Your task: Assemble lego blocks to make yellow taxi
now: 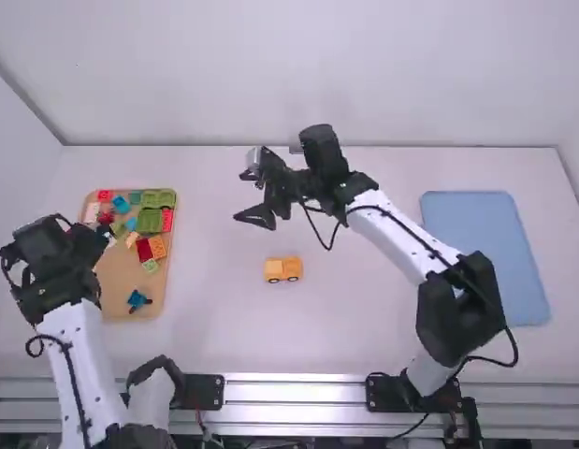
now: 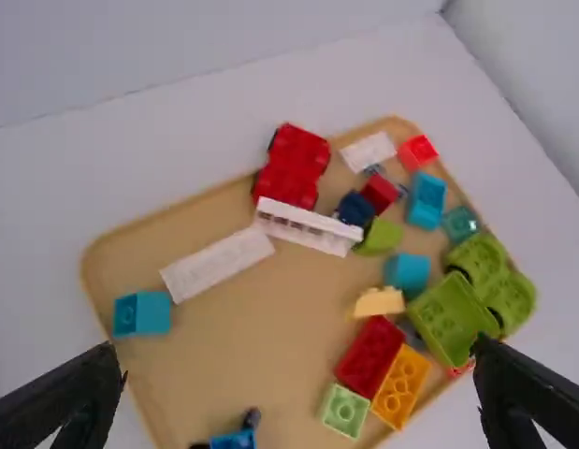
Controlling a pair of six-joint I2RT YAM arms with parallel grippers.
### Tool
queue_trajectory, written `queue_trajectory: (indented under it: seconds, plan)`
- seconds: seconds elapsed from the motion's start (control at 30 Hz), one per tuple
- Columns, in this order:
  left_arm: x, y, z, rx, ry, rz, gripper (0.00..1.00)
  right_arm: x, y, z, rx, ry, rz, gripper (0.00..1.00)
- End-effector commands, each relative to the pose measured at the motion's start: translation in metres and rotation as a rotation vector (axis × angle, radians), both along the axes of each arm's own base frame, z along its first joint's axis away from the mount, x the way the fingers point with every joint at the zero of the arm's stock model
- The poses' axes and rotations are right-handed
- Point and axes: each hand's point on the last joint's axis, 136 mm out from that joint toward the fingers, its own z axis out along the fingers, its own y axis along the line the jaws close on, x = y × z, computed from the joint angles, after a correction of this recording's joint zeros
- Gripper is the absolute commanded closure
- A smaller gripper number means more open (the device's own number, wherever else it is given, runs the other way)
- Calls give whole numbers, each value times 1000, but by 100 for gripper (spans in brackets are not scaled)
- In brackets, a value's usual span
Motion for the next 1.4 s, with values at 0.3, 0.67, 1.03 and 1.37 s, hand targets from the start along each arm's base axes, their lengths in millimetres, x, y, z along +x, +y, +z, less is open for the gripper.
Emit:
queue_trajectory:
  seconds: [0.3, 0.67, 1.03, 1.37]
  plan:
    - [70, 9, 3, -181, 126, -316, 1, 6, 2, 25, 41, -52, 2, 2]
    - [127, 9, -56, -254, 566, -850, 3, 15, 1, 20, 12, 7, -71, 2]
    - [134, 21, -148, -225, 794, -1285, 56, 19, 0, 20, 12, -6, -86, 2]
    - [136, 11, -167, -206, 749, -1384, 55, 30, -8, 24, 26, 7, -121, 2]
